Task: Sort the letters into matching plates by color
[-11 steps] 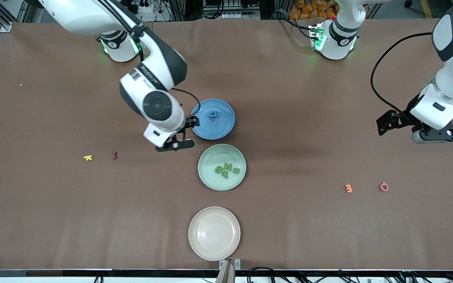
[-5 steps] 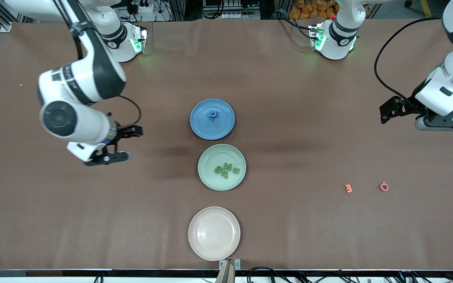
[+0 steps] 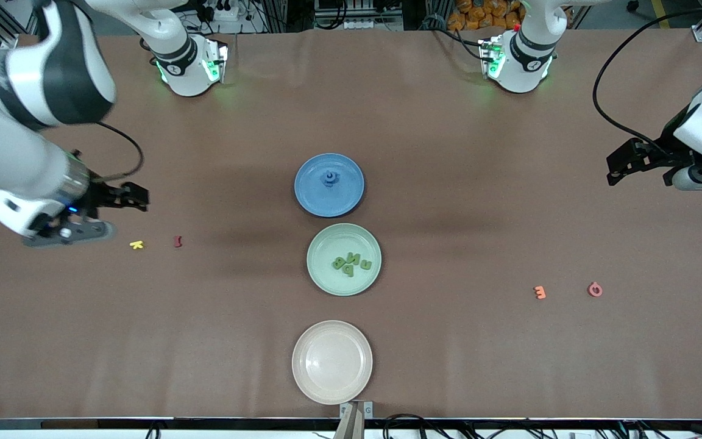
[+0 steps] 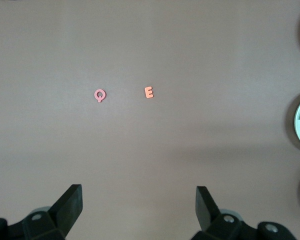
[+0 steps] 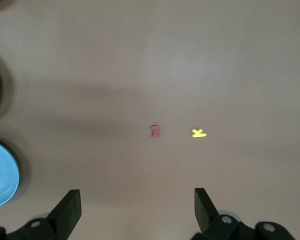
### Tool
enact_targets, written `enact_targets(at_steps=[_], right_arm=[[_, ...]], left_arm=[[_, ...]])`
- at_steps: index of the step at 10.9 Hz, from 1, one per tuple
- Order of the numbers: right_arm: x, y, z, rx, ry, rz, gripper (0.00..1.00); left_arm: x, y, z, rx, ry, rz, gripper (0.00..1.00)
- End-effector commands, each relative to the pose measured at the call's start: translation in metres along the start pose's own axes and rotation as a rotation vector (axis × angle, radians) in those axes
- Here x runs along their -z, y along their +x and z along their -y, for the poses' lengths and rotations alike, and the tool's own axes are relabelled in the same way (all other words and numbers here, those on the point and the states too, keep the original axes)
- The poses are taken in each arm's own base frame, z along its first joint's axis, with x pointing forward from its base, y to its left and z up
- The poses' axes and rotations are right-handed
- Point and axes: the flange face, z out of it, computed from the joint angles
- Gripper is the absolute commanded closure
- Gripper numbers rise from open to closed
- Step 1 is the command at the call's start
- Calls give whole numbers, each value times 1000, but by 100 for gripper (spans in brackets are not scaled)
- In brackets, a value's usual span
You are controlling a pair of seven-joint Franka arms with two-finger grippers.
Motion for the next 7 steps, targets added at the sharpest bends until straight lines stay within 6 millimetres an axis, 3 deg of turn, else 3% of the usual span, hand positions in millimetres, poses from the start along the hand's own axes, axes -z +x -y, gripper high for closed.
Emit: enact_targets(at_steps=[1,4,7], right_arm=[[54,-36,-39,-61,13,-90,0],[92,-63,-51,-97,62,-139,0],[106,-82,-53,-105,70,-112,0]], left_arm=[[8,-3,-6,-14,-30,5,0],[7,-2,-8,-24,-37,4,0],[7,-2,-10,-27,-39,2,0]])
